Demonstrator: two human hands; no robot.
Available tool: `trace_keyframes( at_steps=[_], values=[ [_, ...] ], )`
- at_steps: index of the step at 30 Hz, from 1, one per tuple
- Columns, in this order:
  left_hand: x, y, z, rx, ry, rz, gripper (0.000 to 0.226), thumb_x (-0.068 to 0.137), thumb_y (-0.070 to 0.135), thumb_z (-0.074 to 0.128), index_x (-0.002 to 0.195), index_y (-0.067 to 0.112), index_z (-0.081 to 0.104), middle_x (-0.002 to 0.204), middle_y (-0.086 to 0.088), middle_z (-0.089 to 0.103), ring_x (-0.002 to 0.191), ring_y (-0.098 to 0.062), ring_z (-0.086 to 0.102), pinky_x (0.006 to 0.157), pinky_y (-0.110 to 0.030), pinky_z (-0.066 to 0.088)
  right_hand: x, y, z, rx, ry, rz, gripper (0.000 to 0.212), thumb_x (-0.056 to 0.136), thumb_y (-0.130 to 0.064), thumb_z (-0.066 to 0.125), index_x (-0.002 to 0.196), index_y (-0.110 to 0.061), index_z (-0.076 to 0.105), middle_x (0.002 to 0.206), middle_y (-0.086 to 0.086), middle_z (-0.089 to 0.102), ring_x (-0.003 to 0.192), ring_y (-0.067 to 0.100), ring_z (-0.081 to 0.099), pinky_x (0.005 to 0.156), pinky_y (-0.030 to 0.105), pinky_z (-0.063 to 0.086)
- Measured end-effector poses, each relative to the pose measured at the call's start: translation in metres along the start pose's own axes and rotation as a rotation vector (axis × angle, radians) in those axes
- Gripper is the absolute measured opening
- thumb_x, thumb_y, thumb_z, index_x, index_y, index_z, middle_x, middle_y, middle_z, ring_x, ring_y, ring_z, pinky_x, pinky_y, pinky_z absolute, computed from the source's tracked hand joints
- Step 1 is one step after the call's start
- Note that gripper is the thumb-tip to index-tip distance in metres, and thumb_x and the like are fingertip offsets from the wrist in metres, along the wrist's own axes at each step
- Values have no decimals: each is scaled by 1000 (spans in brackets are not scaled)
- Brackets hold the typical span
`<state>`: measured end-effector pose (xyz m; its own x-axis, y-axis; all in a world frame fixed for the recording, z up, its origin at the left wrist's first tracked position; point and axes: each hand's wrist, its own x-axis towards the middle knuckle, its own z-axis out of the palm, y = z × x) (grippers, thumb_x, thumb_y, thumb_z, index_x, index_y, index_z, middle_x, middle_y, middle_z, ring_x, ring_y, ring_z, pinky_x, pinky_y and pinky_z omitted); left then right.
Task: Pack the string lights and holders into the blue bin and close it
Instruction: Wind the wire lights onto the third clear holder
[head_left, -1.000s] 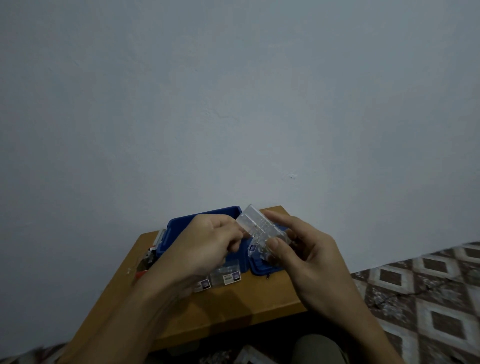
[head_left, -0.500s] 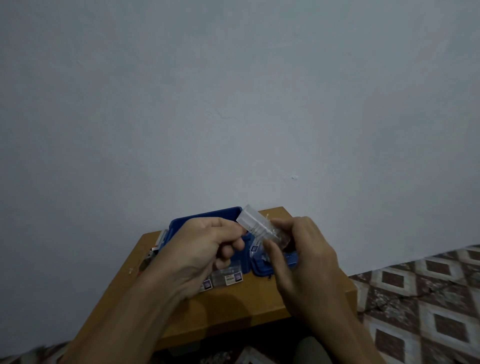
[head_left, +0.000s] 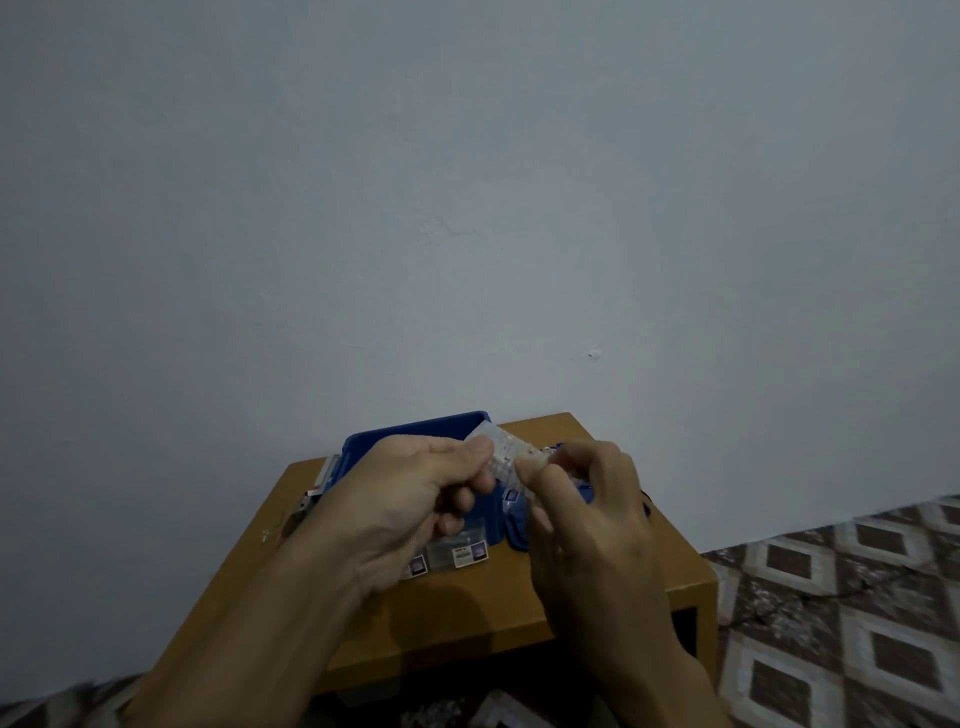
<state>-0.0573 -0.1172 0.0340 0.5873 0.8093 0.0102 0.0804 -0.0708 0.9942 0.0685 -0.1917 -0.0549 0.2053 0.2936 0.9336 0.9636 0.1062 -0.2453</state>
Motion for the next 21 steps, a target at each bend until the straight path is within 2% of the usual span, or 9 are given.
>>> trace_keyframes(
  at_steps=[2,4,6,9,11,14,17,21],
  values=[
    [0,-1,-3,142,17,58,25,98,22,60,80,6,70,64,1,61,54,-6,50,49,-20,41,1,-1,0,84,-82,26,43,80,-8,78,111,-26,54,112,1,52,99,12,52,71,13,42],
    [-2,0,-9,335,37,170,21,99,22,57,91,11,73,68,3,63,58,-4,53,53,-17,42,5,-3,-5,297,-176,163,30,85,-25,74,107,-32,55,110,-14,48,100,3,53,72,8,45],
    [-5,2,-15,502,-15,290,19,100,23,55,101,18,73,71,7,66,62,0,56,57,-13,44,8,-3,-10,531,-192,355,20,88,-42,65,106,-36,58,107,-19,54,101,3,58,78,15,50],
    [-7,3,-19,682,-162,381,20,100,26,54,111,27,71,88,3,71,82,-10,66,72,-24,53,12,4,-13,765,-301,578,32,90,-62,56,112,-39,63,111,-13,66,102,7,65,83,37,59],
    [-8,2,-18,749,-195,403,19,100,28,55,111,30,70,94,1,72,89,-15,67,78,-29,56,13,7,-15,838,-425,605,30,93,-54,56,112,-34,67,107,-6,72,101,11,68,87,44,59],
    [-9,0,-15,769,-189,393,16,99,26,57,104,30,71,83,4,71,77,-9,66,68,-20,53,15,10,-22,811,-465,598,19,93,-37,61,107,-29,72,99,-8,75,95,7,69,84,34,59],
    [-8,-3,-12,587,-140,297,21,96,15,62,111,27,70,78,3,74,65,-5,66,61,-14,50,14,12,-22,792,-462,595,12,92,-29,65,103,-28,72,95,-9,74,90,5,68,80,30,59],
    [-6,-8,-6,383,-41,199,13,93,11,65,103,16,72,79,-7,76,64,-12,68,59,-21,54,11,10,-13,710,-377,578,9,92,-25,68,99,-29,69,92,-14,71,90,5,66,80,30,58]
  ],
)
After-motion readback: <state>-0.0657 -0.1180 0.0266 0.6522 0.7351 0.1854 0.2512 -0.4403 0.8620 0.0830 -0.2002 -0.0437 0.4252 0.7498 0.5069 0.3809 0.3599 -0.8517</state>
